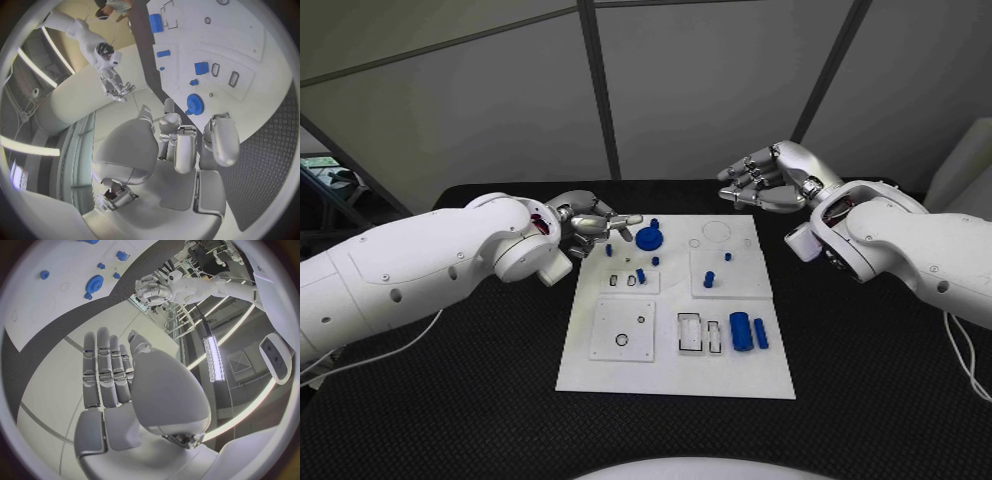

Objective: Assemble the parts on the task board

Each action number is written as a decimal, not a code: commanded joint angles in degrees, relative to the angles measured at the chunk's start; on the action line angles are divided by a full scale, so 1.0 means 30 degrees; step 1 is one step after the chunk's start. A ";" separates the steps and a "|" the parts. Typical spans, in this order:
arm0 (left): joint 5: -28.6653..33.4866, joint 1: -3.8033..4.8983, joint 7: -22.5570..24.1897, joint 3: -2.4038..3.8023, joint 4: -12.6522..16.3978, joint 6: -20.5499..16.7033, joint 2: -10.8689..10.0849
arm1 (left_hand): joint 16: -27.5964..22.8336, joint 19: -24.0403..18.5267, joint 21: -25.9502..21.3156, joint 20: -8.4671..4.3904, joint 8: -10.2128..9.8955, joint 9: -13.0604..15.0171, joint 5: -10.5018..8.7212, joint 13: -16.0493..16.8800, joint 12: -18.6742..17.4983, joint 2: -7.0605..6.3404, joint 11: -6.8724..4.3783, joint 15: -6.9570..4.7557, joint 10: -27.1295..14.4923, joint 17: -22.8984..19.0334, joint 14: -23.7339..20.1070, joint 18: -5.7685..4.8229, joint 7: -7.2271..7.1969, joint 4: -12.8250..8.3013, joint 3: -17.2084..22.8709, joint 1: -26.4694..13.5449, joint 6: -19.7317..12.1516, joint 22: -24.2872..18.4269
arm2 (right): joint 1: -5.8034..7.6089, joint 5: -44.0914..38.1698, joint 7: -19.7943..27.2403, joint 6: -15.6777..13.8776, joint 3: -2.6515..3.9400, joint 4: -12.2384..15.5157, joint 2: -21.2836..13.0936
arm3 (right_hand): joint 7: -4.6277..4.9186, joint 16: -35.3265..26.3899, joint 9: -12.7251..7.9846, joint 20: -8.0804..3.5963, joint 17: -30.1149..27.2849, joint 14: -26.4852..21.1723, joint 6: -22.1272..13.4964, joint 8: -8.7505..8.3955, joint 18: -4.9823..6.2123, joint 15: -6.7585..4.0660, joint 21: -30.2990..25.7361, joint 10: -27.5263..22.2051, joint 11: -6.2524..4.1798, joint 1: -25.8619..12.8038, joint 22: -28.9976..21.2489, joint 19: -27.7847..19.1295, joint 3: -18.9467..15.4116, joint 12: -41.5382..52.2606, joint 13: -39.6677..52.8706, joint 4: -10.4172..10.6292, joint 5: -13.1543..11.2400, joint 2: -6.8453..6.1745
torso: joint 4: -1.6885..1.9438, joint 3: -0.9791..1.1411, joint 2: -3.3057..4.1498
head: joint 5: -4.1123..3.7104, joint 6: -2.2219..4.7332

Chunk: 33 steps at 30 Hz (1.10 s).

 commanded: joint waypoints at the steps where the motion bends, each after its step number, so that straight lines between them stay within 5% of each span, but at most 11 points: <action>1: -0.4325 0.0408 -0.3493 -0.0187 -0.0385 0.3531 0.0444 | 0.0081 0.0231 0.0070 -0.0023 0.0245 0.0249 -0.0099 0.0165 0.0142 -0.0009 -0.0055 -0.0199 0.0061 0.3661 0.1617 0.0444 -0.0048 -0.0005 -0.0213 -0.0220 -0.0240 0.0093 | 0.0075 0.1883 0.0767 -0.0157 0.0016 -0.0425 0.0111 | -0.0014 -0.1075 -0.0021 0.0126 -0.0561 0.0236 0.0142 -0.0201 0.0216 0.0088 -0.0702 0.0321 0.0136 -0.0071 -0.0495 0.0160 0.0163 -0.0896 -0.0957 0.0021 0.0048 -0.0190 | -0.0041 0.0074 -0.0247 | 0.0090 -0.0146; 8: -0.5386 0.1369 -0.4171 -0.1265 -0.1508 0.4718 0.1912 | -0.0061 0.0530 -0.0021 -0.0103 0.0599 0.0722 -0.0094 -0.0327 -0.0277 -0.0118 -0.0057 -0.0238 -0.0485 0.3505 0.1554 0.0437 -0.0039 -0.0106 -0.0580 -0.0010 -0.0654 0.0063 | 0.0103 0.1956 0.0622 -0.0348 0.0018 -0.0886 0.0333 | 0.0224 -0.3266 -0.0023 0.0439 -0.1606 0.0508 0.0079 -0.0688 0.0199 0.0412 -0.2382 0.0498 0.0476 -0.0229 -0.1644 0.0438 0.0247 -0.2342 -0.2688 -0.0124 0.0195 -0.0359 | -0.0039 0.0065 -0.0332 | 0.0220 -0.0313; 11: -0.5525 0.1550 -0.4275 -0.1510 -0.1868 0.5043 0.2399 | 0.0117 0.0718 0.0155 -0.0123 0.0768 0.0906 -0.0089 -0.0004 -0.0045 -0.0134 -0.0090 -0.0259 -0.0337 0.3727 0.1623 0.0367 -0.0085 -0.0110 -0.0667 0.0043 -0.0605 0.0414 | 0.0107 0.1926 0.0545 -0.0412 0.0018 -0.0978 0.0417 | 0.0272 -0.3621 -0.0023 0.0503 -0.1775 0.0559 0.0021 -0.0765 0.0206 0.0469 -0.2687 0.0477 0.0542 -0.0294 -0.1852 0.0515 0.0216 -0.2519 -0.2966 -0.0189 0.0230 -0.0389 | -0.0029 0.0067 -0.0330 | 0.0236 -0.0326; 33: -0.5860 0.1780 -0.4636 -0.2031 -0.3789 0.6848 0.4355 | 0.0436 0.1127 0.0547 -0.0230 0.1280 0.1697 -0.0101 0.0365 0.0214 0.0022 -0.0217 -0.0367 -0.0191 0.4119 0.1745 0.0207 -0.0230 -0.0009 -0.1060 -0.0240 -0.0605 0.1216 | 0.0109 0.1739 0.0256 -0.0481 0.0014 -0.1204 0.0788 | 0.0478 -0.4833 -0.0028 0.0728 -0.2351 0.0560 -0.0280 -0.0857 0.0194 0.0721 -0.3810 0.0126 0.0794 -0.0518 -0.2606 0.0701 0.0076 -0.2972 -0.3881 -0.0528 0.0473 -0.0389 | -0.0016 0.0034 -0.0223 | 0.0184 -0.0613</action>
